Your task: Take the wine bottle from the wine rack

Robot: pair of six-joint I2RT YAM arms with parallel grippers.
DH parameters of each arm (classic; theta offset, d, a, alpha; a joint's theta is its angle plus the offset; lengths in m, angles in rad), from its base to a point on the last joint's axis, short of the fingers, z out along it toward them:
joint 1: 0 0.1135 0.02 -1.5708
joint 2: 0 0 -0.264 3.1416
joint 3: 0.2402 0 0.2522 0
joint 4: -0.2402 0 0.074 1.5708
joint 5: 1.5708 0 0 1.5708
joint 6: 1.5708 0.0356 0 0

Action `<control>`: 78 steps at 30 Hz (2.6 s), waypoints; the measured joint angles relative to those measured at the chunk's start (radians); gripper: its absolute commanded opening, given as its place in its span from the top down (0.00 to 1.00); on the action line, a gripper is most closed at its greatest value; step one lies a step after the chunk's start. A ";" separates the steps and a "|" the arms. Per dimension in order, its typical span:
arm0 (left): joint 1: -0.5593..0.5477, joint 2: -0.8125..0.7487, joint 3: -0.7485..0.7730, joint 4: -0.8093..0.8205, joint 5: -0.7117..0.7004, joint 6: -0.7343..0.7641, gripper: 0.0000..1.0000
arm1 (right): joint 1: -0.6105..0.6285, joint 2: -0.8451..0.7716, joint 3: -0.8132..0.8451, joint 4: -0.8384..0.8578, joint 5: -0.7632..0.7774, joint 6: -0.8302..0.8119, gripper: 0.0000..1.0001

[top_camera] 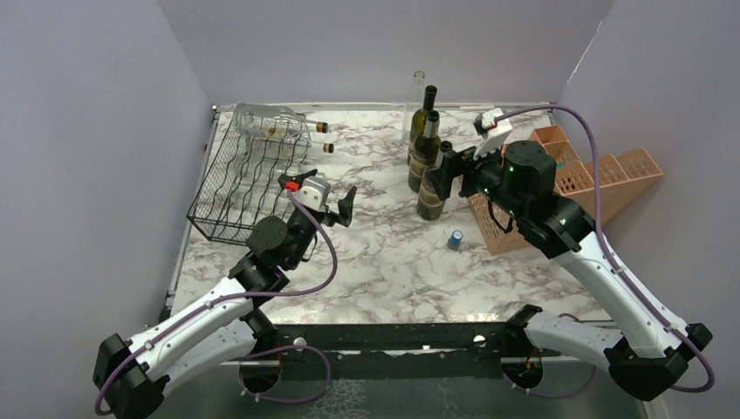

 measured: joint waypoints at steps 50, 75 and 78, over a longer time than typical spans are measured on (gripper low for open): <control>0.265 -0.289 -0.050 0.007 -0.312 0.015 0.03 | 0.264 1.233 0.550 0.390 -0.310 -0.183 0.07; 0.286 -0.262 -0.063 0.004 -0.307 -0.013 0.03 | 0.241 1.439 0.744 0.346 -0.585 -0.294 0.40; 0.287 -0.260 -0.063 0.004 -0.303 -0.016 0.03 | 0.240 1.451 0.750 0.345 -0.588 -0.291 0.50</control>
